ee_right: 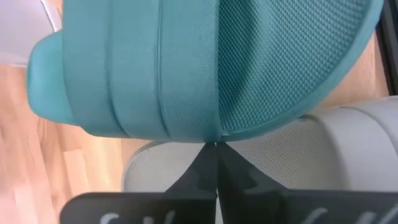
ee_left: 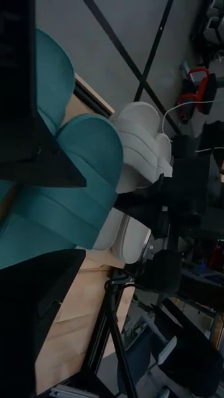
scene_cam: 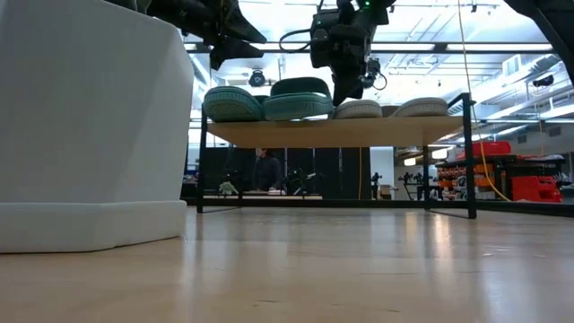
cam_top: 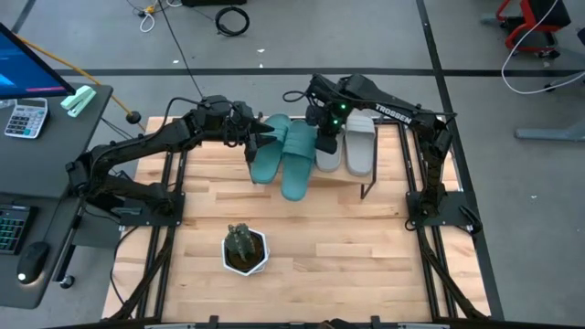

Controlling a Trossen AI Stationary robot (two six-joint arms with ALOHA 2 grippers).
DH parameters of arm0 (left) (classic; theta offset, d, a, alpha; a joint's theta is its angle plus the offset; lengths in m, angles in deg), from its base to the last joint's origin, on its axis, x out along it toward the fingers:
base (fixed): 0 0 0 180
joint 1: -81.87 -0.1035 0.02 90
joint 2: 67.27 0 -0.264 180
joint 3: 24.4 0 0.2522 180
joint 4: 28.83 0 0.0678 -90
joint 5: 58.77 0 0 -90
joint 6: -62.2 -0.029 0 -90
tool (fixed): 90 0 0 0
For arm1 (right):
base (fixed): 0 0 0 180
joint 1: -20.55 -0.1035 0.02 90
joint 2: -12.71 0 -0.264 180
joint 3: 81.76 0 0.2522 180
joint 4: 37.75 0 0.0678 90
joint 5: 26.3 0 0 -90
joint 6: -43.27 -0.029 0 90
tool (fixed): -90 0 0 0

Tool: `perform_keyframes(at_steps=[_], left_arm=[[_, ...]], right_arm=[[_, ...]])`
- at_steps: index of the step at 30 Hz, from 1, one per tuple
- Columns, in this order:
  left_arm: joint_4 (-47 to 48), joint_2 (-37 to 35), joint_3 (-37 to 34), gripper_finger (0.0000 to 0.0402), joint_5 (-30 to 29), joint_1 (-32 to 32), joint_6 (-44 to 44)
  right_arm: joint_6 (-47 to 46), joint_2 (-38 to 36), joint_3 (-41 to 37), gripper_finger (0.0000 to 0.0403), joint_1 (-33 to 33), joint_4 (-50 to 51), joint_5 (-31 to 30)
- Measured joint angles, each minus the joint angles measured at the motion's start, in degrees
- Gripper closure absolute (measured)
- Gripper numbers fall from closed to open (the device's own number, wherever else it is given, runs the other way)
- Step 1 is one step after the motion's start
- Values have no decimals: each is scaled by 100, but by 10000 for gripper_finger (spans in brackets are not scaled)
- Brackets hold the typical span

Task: Pick and place slides into the shelf
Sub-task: Put the green slide on the shelf

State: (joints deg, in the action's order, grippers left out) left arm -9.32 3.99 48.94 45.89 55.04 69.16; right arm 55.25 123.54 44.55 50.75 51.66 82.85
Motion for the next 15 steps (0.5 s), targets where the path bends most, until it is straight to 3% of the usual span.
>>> perform_keyframes(at_steps=[15], left_arm=[[0, 2, 0, 225, -2, 0, -8]], right_arm=[[-47, 0, 0, 390, 4, -44, 187]])
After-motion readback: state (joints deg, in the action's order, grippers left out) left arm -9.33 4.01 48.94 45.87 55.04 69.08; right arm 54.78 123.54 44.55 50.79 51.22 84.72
